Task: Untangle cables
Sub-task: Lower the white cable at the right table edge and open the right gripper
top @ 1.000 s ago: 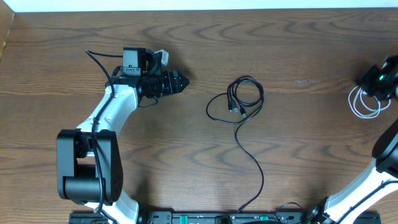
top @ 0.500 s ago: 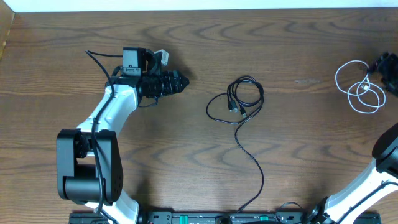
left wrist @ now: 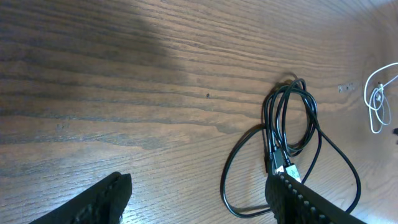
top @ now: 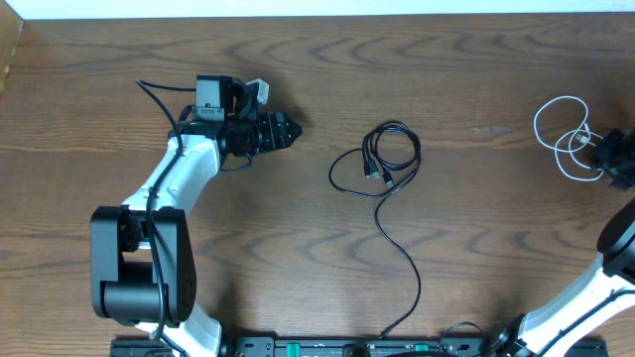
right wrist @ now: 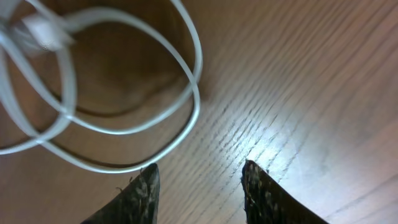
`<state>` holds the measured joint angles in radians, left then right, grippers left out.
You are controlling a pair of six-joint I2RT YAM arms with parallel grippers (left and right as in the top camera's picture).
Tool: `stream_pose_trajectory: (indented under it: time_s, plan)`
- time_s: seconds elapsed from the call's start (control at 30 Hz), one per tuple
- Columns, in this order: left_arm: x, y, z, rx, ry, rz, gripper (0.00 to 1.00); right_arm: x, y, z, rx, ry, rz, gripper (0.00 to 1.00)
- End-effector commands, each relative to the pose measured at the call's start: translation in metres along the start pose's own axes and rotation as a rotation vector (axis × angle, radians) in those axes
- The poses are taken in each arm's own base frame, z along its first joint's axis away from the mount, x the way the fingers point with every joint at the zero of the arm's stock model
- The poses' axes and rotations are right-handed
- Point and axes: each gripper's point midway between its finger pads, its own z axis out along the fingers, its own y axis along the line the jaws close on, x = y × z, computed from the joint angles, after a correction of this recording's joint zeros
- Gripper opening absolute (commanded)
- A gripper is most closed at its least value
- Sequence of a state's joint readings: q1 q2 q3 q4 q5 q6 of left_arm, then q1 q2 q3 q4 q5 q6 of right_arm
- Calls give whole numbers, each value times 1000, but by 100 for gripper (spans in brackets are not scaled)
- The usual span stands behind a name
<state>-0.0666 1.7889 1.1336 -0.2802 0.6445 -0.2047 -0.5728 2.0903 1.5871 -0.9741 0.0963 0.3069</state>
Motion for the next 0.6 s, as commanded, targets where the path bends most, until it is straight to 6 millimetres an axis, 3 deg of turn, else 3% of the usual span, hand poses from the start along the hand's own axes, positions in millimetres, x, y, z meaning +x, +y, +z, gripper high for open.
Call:
stream_pose_trajectory:
  time_s: [0.0, 0.07, 0.1, 0.53, 0.57]
  plan:
    - [1, 4, 2, -11, 4, 11, 73, 12, -5, 20, 15, 16, 25, 20]
    - [1, 5, 3, -11, 4, 10, 73, 16, -4, 30, 4, 13, 44, 4]
    - [1, 4, 2, -11, 4, 10, 73, 17, -2, 34, -5, 9, 44, 1]
    - [1, 4, 2, -11, 4, 11, 73, 18, 35, 69, -228, -75, 39, 1]
    - [1, 4, 2, -11, 4, 11, 73, 18, 37, 70, -246, -82, 37, 5]
